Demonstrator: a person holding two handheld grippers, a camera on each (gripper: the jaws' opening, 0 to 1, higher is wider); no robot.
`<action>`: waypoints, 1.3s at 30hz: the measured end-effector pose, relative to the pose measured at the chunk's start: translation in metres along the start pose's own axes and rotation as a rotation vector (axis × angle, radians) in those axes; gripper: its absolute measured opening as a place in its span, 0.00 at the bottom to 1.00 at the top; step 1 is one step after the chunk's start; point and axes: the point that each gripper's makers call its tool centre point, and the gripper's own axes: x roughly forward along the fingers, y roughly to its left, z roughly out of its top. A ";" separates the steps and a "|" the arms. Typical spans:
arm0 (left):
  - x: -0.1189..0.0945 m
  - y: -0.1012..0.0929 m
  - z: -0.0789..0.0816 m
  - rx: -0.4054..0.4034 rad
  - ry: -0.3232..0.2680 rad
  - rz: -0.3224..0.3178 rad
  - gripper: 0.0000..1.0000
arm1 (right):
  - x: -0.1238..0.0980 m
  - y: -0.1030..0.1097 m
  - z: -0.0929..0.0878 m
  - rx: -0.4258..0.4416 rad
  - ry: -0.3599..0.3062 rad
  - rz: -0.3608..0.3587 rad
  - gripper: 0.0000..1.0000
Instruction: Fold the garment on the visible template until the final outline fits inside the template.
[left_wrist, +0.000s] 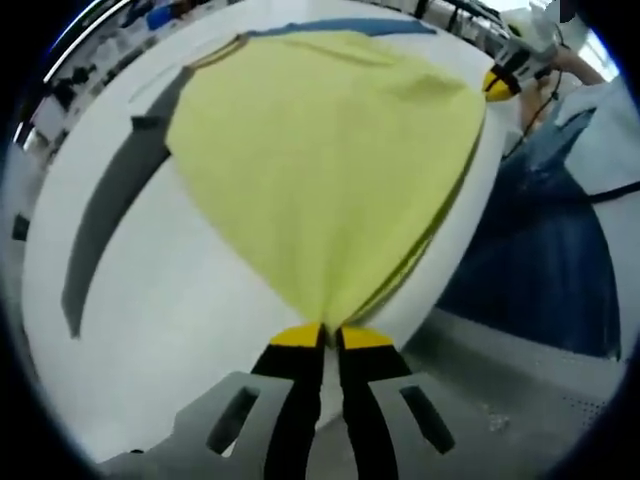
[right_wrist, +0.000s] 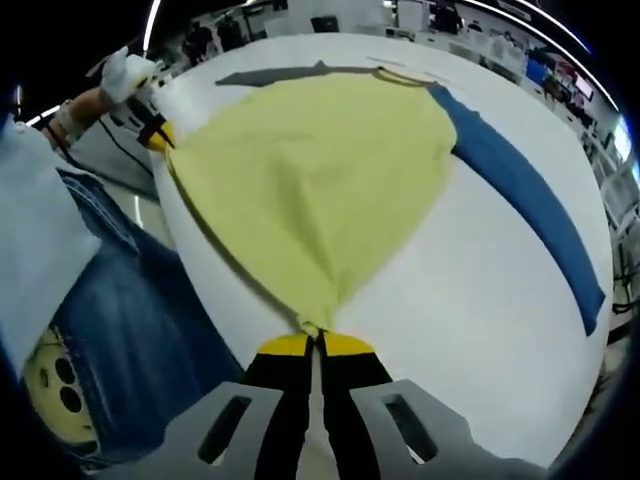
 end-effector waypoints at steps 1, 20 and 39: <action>0.000 0.000 0.000 0.001 -0.001 -0.003 0.03 | 0.000 0.000 0.000 0.000 -0.001 0.001 0.05; -0.009 0.001 -0.011 0.003 0.031 0.009 0.10 | -0.008 0.007 0.004 -0.033 0.005 0.001 0.13; -0.033 -0.003 0.007 -0.068 -0.048 -0.020 0.15 | -0.028 0.012 0.021 -0.060 -0.018 0.009 0.18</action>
